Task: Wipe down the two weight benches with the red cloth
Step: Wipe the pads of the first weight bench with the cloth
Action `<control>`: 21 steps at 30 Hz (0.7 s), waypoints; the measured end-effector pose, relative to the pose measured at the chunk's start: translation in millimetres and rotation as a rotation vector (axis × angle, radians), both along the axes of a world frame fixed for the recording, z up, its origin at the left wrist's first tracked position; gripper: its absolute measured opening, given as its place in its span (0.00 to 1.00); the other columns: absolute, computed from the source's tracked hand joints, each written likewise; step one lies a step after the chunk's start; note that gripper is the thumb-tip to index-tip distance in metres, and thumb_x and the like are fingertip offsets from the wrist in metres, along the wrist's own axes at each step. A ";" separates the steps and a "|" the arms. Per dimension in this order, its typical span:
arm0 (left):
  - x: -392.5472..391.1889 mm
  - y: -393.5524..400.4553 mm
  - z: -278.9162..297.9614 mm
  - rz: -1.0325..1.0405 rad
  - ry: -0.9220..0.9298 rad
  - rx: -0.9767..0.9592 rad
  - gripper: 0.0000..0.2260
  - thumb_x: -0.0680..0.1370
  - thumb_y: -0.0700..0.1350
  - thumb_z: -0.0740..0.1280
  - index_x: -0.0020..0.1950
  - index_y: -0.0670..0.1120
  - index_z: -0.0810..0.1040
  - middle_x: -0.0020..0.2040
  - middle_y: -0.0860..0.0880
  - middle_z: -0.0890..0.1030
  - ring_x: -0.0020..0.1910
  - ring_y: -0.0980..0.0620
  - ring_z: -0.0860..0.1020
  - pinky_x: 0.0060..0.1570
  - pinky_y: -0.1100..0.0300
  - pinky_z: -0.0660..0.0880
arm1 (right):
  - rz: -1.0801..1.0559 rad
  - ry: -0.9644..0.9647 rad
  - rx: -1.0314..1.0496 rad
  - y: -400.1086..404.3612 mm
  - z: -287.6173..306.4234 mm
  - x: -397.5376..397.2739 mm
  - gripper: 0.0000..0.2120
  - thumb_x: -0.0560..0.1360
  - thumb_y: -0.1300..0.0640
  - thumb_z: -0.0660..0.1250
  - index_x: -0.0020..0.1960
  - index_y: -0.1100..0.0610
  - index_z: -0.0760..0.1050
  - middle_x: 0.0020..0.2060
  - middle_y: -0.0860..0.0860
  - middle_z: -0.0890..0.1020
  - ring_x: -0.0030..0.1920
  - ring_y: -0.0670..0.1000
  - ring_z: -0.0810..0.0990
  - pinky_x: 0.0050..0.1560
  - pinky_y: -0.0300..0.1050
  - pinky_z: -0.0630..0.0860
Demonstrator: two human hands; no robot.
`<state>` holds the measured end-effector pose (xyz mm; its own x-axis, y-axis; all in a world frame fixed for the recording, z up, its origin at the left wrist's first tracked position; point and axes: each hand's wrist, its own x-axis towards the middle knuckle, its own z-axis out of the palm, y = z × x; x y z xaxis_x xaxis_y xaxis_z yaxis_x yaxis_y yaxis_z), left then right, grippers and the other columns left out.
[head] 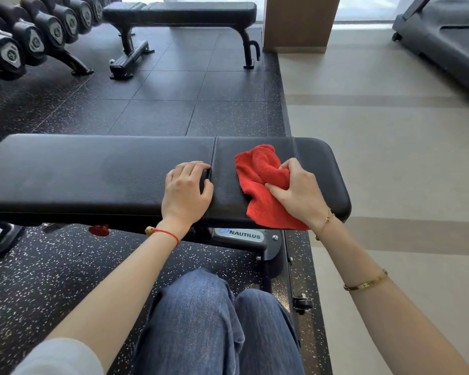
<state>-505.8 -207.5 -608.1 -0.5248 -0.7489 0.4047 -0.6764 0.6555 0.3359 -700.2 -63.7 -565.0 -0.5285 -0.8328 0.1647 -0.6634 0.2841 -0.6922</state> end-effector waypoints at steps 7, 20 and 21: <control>-0.7 0.1 -0.6 -0.001 0.003 0.005 0.15 0.78 0.44 0.64 0.64 0.46 0.77 0.64 0.48 0.79 0.66 0.47 0.73 0.69 0.48 0.66 | 0.013 -0.320 -0.033 -10.5 2.4 7.0 0.19 0.68 0.57 0.77 0.53 0.57 0.72 0.46 0.49 0.80 0.47 0.48 0.78 0.48 0.39 0.71; 0.6 -2.6 12.9 0.002 -0.072 0.080 0.16 0.77 0.42 0.63 0.65 0.44 0.78 0.66 0.47 0.78 0.68 0.45 0.74 0.70 0.48 0.67 | -0.100 -0.601 0.053 -21.2 18.4 6.5 0.20 0.67 0.60 0.78 0.57 0.55 0.79 0.50 0.49 0.84 0.52 0.48 0.82 0.58 0.48 0.78; 0.7 -0.9 20.1 0.003 -0.084 0.101 0.16 0.77 0.42 0.63 0.64 0.43 0.78 0.65 0.47 0.79 0.67 0.45 0.74 0.69 0.48 0.68 | -0.114 -0.627 0.072 -20.4 25.2 8.0 0.20 0.67 0.60 0.78 0.57 0.55 0.79 0.51 0.50 0.84 0.52 0.49 0.82 0.59 0.48 0.78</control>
<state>-505.1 -208.4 -588.0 -0.5516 -0.7850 0.2818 -0.7068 0.6194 0.3417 -692.2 -84.1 -539.8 -0.5921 -0.7632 -0.2587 -0.1016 0.3892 -0.9155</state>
